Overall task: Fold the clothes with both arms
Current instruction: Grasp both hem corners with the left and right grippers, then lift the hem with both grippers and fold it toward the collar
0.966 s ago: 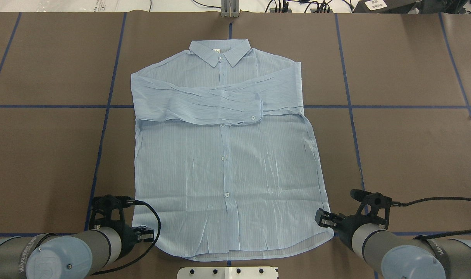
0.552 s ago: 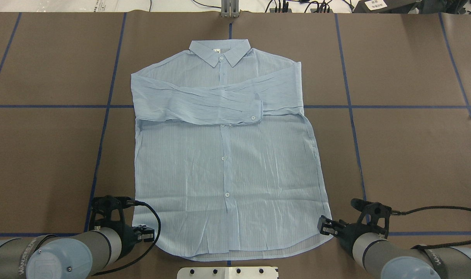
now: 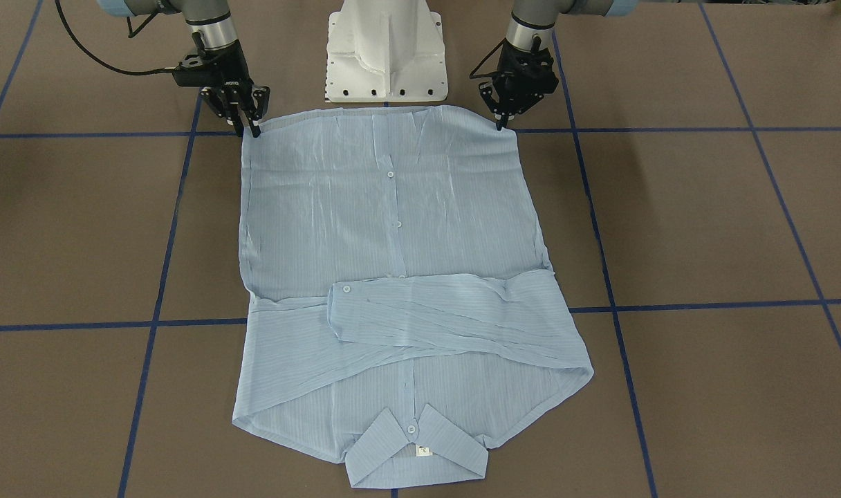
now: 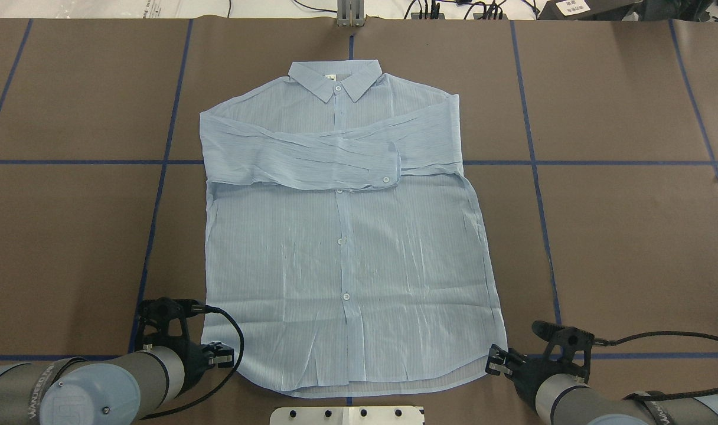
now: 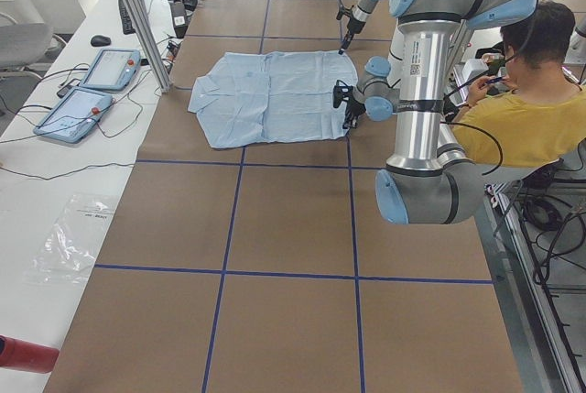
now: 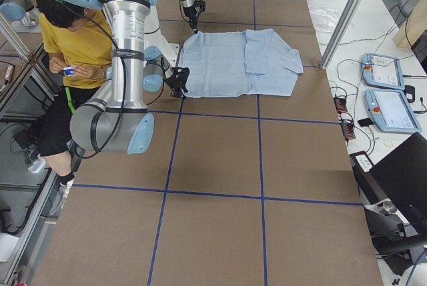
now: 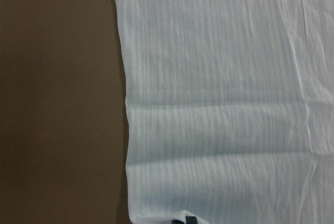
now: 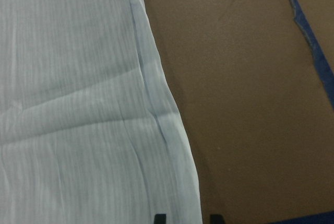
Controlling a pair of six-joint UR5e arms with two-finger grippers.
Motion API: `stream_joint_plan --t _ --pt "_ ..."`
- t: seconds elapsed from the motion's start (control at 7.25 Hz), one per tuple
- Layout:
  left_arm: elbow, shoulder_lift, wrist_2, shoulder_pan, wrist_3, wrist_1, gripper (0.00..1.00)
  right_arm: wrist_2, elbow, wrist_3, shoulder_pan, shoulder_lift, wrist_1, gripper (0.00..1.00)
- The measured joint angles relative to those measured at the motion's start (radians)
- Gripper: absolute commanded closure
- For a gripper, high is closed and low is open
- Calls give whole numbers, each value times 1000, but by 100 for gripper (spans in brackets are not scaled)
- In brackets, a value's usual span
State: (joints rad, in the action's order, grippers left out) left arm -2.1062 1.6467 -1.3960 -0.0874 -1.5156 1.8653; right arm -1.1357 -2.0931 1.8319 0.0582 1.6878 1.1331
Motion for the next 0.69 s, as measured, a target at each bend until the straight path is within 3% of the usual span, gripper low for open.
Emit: stream_joint_plan --t 0.41,0.69 --pt "0 3 -2 0 0 1 100 10 -7 20 10 7 11 100" --pt "-37 0 -11 -3 4 0 100 -17 -110 21 8 38 123 100"
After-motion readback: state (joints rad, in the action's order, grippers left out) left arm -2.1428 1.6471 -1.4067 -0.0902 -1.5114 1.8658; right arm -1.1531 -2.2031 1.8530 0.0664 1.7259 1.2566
